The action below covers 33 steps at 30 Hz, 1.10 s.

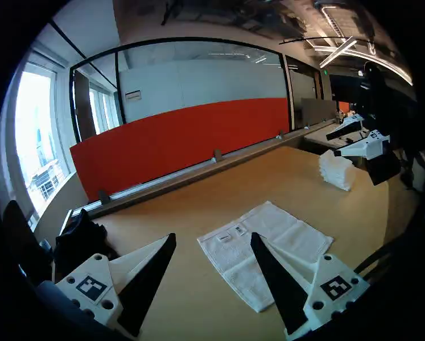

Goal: Fold towel

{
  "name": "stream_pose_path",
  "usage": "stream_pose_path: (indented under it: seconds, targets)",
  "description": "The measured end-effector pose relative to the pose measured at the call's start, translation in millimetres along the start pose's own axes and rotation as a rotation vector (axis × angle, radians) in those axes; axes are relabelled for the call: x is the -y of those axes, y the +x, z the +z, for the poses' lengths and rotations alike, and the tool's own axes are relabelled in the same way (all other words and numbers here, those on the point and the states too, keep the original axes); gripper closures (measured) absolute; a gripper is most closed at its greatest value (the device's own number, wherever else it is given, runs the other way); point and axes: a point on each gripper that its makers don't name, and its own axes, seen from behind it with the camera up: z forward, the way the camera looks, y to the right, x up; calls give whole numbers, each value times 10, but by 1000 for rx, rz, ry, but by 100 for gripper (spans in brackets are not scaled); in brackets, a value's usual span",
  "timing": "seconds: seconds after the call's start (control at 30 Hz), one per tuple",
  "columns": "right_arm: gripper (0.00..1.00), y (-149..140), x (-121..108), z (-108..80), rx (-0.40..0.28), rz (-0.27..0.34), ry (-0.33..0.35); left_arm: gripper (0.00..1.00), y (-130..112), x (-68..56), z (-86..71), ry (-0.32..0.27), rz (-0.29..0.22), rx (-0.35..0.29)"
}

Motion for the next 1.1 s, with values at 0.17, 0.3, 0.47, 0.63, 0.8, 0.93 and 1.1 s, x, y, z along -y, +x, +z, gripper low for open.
stream_pose_path:
  seconds: [0.17,0.3,0.47,0.63,0.8,0.93,1.1]
  targets:
    - [0,-178,102,60,24,9,16,2,-185,-105,39,-18,4,26]
    - [0,-321,170,104,40,26,30,3,-315,-179,75,-32,1,42]
    - [0,-534,230,157,68,31,42,2,-485,-257,112,-48,-1,66]
    - [0,-775,295,205,111,24,54,2,-676,-325,144,-60,5,96]
    - [0,-991,376,250,144,22,72,3,-873,-408,174,-75,7,127]
    - [0,-1181,447,288,176,25,85,3,-1037,-497,209,-96,13,155]
    - [0,-1391,526,330,210,29,100,2,-1231,-596,252,-121,29,187]
